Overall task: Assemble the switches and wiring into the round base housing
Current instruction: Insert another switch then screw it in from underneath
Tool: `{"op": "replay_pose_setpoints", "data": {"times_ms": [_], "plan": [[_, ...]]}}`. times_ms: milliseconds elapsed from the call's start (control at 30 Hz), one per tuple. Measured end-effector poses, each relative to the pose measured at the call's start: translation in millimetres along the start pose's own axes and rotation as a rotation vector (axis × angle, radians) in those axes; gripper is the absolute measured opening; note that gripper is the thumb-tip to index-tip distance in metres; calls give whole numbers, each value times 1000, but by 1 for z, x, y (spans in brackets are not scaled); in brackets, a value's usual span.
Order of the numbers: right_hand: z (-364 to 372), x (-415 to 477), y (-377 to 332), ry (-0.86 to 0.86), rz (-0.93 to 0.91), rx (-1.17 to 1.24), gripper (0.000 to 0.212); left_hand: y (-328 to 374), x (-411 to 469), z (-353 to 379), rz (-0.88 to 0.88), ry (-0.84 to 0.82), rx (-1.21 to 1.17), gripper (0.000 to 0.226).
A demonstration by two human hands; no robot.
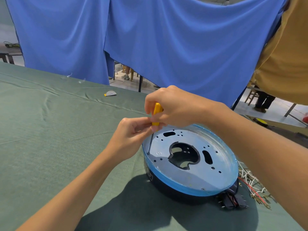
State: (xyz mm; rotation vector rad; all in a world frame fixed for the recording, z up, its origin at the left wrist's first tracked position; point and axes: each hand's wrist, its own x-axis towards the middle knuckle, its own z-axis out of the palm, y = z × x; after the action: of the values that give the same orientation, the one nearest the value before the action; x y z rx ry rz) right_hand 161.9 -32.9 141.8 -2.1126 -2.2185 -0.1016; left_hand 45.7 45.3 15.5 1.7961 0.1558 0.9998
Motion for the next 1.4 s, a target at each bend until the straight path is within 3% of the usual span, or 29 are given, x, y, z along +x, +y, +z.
{"op": "replay_pose_setpoints", "data": {"times_ms": [167,433,500,633,767,967,1067,1200,1400], "plan": [[2,-1,0,63,15,15,17,0,0,-1,-67,5,-59,22],[11,5,1,93,66,-2,46,-5,-1,0,-110,101,146,18],[8,4,0,81,45,-11,44,-6,-2,-1,-113,69,128,20],[1,2,1,2,-32,41,13,-4,-4,-3,-101,15,111,23],[8,7,1,67,2,43,27,-2,-5,-3,-114,-39,99,18],[15,6,1,102,108,-28,48,-1,-5,-1,-131,109,130,35],[11,5,0,37,68,-64,46,-2,-6,0,-138,89,143,34],[3,2,-3,-5,-54,14,13,-1,-7,0,-146,59,124,33],[11,9,-2,105,38,-13,35,-5,-9,-2,-156,17,103,47]]}}
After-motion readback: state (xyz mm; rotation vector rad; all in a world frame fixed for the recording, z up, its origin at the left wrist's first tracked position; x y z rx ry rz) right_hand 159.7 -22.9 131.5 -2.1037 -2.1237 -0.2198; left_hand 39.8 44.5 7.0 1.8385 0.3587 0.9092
